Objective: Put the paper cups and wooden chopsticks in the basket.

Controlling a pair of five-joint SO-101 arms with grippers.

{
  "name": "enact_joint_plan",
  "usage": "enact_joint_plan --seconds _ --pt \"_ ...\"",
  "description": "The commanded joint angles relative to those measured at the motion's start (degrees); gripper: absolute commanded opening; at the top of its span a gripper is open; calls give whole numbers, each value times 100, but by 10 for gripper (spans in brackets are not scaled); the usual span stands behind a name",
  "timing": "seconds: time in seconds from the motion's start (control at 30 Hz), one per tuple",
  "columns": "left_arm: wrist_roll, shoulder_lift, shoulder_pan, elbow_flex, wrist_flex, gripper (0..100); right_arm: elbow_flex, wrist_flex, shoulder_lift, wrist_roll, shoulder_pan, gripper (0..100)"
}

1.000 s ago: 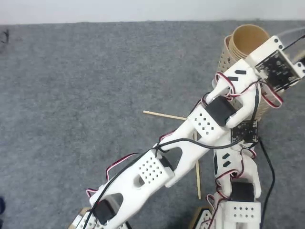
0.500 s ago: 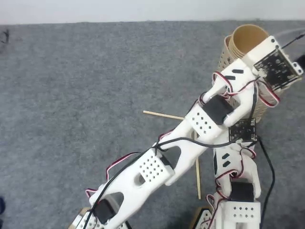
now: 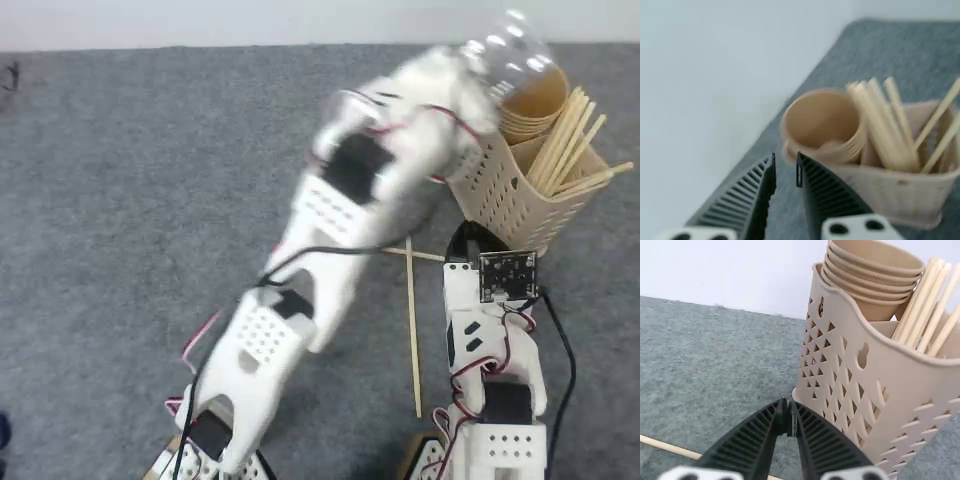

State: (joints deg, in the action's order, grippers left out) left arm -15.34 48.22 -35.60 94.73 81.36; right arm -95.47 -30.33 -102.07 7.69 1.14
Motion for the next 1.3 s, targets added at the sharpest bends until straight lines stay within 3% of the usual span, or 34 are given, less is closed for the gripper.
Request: enact_joint_plan --seconds 0.0,0.2,0.43,0.6,1.03,1.27 --pt "-53 -941 809 136 932 62 -105 13 22 53 189 6" --pt "-53 -1670 1776 101 1969 62 -105 -171 22 554 664 11" --pt "-44 -1881 3815 -963 1952 62 -79 -497 22 1143 1147 251" --pt "-35 -2295 4642 -2589 1952 62 70 -620 22 1143 1182 243" --pt "-53 -5547 4308 -6545 1881 60 1820 -2185 31 888 1376 221" --pt "-53 -6180 4316 -10396 149 58 2593 -3029 127 888 1719 220"
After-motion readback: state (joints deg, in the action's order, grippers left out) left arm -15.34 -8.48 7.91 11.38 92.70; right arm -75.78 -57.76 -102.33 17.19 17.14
